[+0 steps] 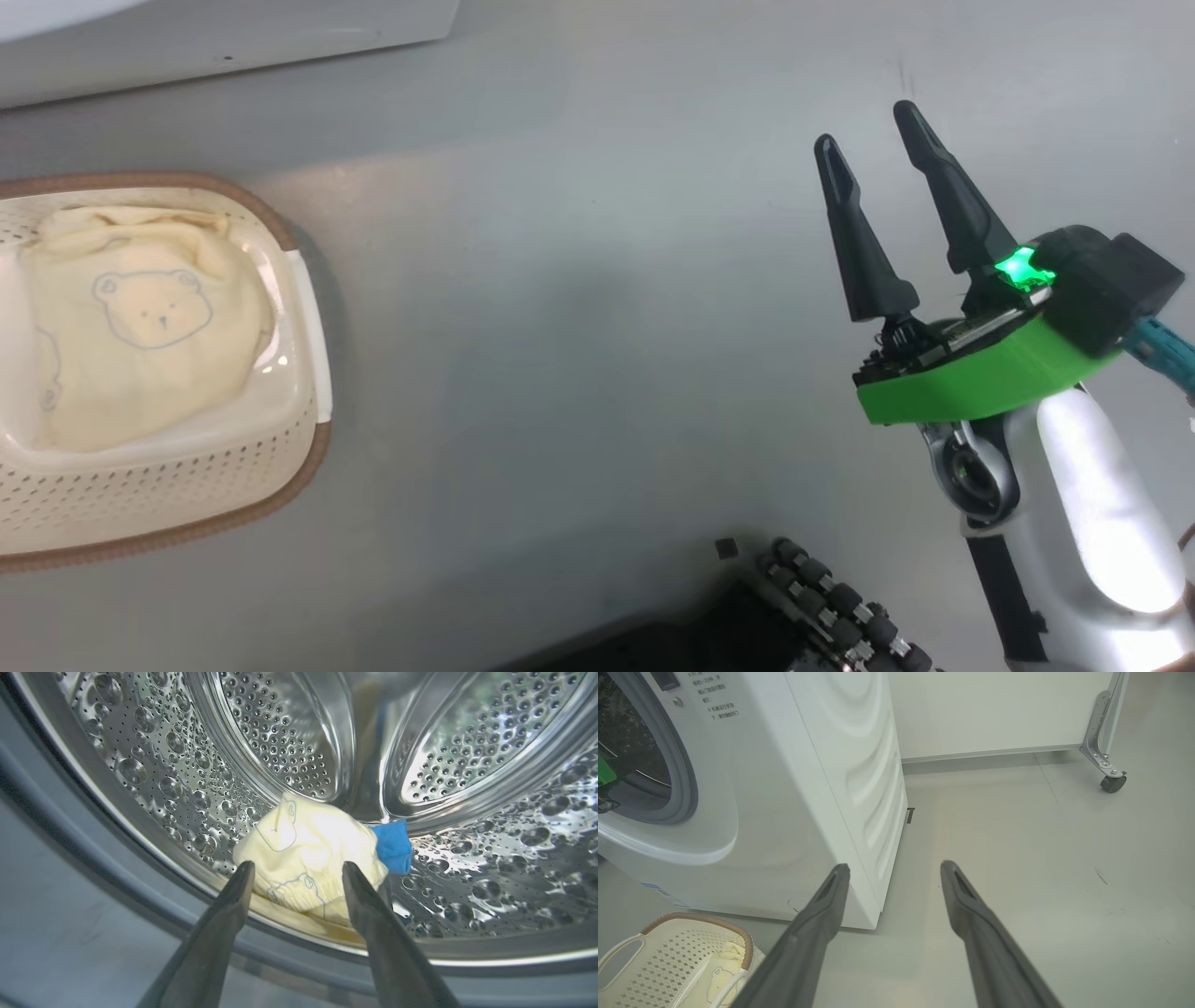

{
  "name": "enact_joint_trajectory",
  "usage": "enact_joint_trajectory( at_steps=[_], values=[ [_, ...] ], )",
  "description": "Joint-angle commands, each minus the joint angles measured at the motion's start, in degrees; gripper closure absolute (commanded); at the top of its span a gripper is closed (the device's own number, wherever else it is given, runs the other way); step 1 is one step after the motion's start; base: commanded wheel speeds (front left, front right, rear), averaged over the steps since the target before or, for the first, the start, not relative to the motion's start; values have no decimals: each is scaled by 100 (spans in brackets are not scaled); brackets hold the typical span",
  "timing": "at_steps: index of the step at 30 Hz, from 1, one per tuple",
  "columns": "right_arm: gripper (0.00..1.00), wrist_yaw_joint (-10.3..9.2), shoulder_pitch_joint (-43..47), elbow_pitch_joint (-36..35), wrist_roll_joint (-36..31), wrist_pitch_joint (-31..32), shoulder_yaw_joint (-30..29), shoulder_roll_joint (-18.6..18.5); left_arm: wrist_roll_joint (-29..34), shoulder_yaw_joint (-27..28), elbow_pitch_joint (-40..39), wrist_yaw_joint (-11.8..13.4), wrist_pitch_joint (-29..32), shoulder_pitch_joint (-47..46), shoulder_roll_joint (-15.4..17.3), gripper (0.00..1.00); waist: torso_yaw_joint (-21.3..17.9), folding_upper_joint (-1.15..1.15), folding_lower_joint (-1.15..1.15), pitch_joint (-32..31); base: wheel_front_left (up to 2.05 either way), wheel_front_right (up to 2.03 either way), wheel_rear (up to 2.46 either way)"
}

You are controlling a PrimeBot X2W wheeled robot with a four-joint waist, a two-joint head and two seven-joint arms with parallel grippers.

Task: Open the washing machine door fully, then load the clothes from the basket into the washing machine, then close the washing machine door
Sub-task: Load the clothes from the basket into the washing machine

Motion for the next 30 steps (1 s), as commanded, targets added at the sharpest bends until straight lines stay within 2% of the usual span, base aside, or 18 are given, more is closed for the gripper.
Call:
enact_joint_trajectory(
  at_steps=[1,6,8,19,25,30],
  values=[
    [0,-16,244,-135,-59,-37,16,-43,-41,209,-261,14,-100,199,249,0,176,0,0,-204,0,0,0],
    [0,-16,404,-109,-224,-37,-186,-43,-324,442,-797,121,-622,1165,-22,0,430,0,0,-537,0,0,0],
    [0,-16,490,-95,-322,-33,-262,-43,-378,465,-1266,197,-868,1770,-176,0,570,0,0,-712,0,0,0],
    [0,-16,698,-193,-689,186,-484,-43,-7,223,-3052,992,-1228,4033,-746,0,914,0,0,-1395,0,0,0],
    [0,-16,939,-250,-933,372,-578,-43,165,34,-3421,1226,-1304,4993,-1139,0,1096,0,0,-1904,0,0,0],
    [0,-16,1154,-323,-1081,512,-643,-43,306,-86,-3494,1285,-1323,5471,-1316,0,1227,0,0,-2282,0,0,0]
  ],
)
